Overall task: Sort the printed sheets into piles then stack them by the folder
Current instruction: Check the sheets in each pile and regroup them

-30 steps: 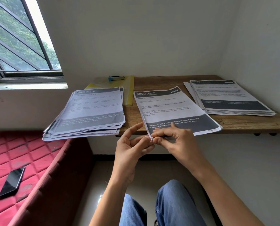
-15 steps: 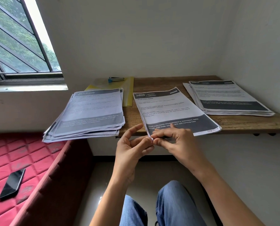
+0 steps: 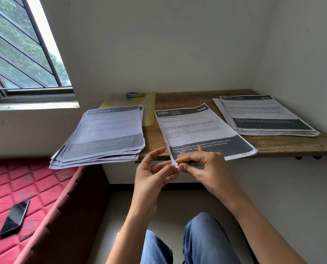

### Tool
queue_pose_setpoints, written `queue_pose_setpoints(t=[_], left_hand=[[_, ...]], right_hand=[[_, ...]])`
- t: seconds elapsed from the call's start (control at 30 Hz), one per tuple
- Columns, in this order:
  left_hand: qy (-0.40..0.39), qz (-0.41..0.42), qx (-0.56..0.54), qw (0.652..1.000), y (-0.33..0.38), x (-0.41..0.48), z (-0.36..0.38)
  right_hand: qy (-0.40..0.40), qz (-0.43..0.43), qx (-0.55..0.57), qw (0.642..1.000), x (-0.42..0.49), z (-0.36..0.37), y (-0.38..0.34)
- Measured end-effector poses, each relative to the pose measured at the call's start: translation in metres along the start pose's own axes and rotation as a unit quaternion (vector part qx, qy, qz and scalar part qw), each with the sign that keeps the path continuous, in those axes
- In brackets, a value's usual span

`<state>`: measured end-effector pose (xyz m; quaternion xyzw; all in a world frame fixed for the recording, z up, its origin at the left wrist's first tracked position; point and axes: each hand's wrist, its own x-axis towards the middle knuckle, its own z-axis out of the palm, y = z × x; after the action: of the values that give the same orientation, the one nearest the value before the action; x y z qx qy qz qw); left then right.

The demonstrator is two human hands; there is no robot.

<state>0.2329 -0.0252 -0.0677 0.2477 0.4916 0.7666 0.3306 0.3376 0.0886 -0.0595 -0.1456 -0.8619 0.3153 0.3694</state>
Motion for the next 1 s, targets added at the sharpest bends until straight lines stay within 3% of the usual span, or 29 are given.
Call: queue_pose_setpoints(t=[0.3,0.67,0.9,1.0], left_hand=[[0.02,0.027,0.065,0.997,-0.001,0.003,0.0],[0.014,0.004,0.011,1.0,-0.001,-0.001,-0.003],[0.03,-0.007,-0.003,1.0,0.002,0.002,-0.001],[0.052,-0.007,0.016,0.999,0.002,0.005,-0.002]], right_hand=[[-0.014,-0.02,-0.019,1.0,0.0,0.0,0.002],[-0.021,-0.096,-0.071,0.993,-0.005,0.003,0.009],[0.032,-0.106,-0.073,0.991,-0.007,0.005,0.008],[0.098,-0.076,-0.093,0.988,-0.002,-0.012,0.005]])
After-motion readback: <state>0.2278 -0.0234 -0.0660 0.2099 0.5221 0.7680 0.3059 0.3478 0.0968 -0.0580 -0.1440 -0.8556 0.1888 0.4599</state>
